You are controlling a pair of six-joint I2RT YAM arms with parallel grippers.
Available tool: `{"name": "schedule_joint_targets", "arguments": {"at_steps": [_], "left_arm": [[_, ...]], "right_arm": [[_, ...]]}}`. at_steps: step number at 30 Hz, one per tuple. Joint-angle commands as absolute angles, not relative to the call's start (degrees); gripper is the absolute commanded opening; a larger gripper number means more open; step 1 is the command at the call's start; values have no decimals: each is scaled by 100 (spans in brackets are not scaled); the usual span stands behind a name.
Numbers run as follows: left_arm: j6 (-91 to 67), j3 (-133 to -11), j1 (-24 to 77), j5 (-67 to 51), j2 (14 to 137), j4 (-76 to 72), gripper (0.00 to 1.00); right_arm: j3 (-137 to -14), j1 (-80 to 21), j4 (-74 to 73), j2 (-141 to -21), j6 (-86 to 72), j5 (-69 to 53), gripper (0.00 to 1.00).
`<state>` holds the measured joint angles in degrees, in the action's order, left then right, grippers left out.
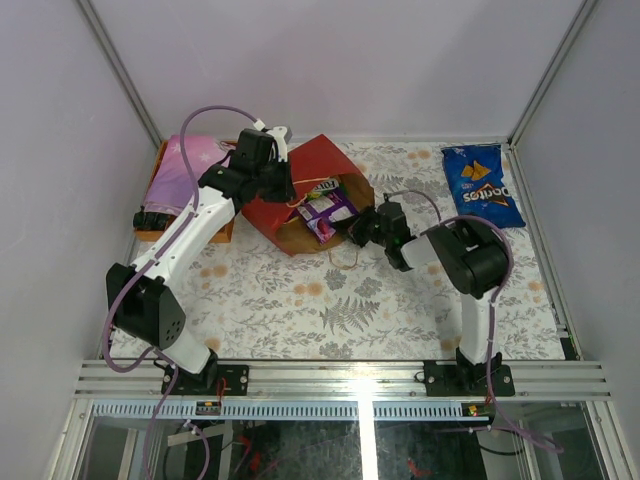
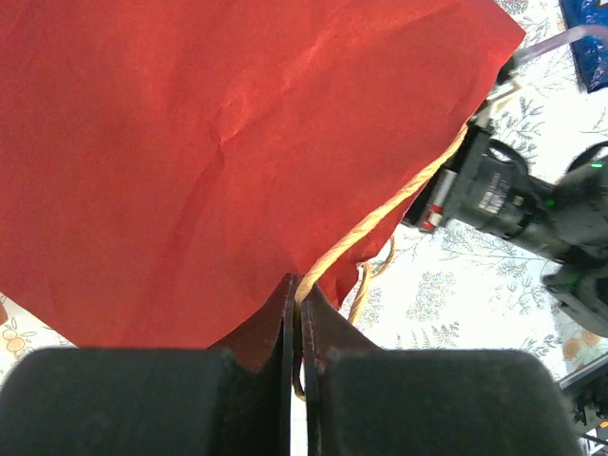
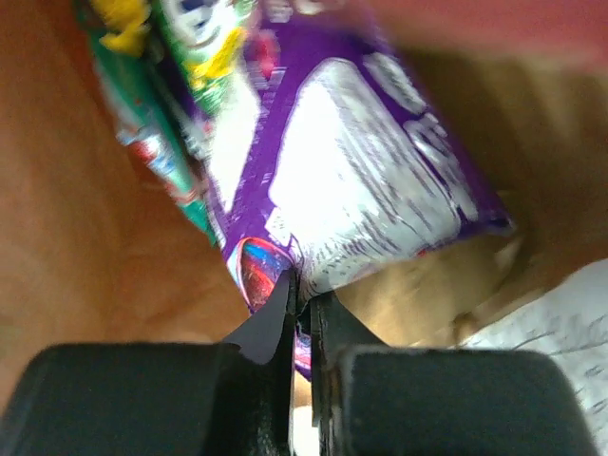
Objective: Take the snacks out of the paper bag
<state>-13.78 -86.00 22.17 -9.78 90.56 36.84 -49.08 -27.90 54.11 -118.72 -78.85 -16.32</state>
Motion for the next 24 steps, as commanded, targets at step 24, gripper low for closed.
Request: {"name": "schedule_joint_targets", "arguments": {"at_steps": [24], "left_arm": [[-1110, -8452, 2056, -675, 8737, 3652, 0]], "right_arm": [[-5824, -877, -3739, -7893, -2097, -4033, 0]]}}
